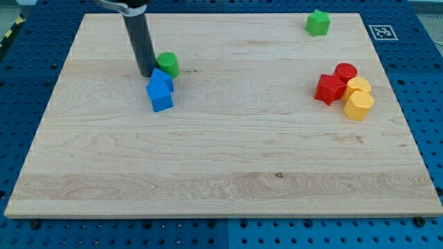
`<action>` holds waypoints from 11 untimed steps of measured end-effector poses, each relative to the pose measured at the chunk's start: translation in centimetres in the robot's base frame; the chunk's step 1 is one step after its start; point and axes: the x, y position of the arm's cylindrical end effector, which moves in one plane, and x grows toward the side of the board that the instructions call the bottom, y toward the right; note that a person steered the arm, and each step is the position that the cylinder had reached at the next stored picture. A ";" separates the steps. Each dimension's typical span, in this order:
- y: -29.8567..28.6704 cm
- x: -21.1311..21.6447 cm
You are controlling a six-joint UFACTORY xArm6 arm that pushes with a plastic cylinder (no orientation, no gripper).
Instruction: Slide the green circle into the green star
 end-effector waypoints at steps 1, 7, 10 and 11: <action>2.0 0.0; 19.3 -6.2; 30.7 -9.6; 31.4 -9.6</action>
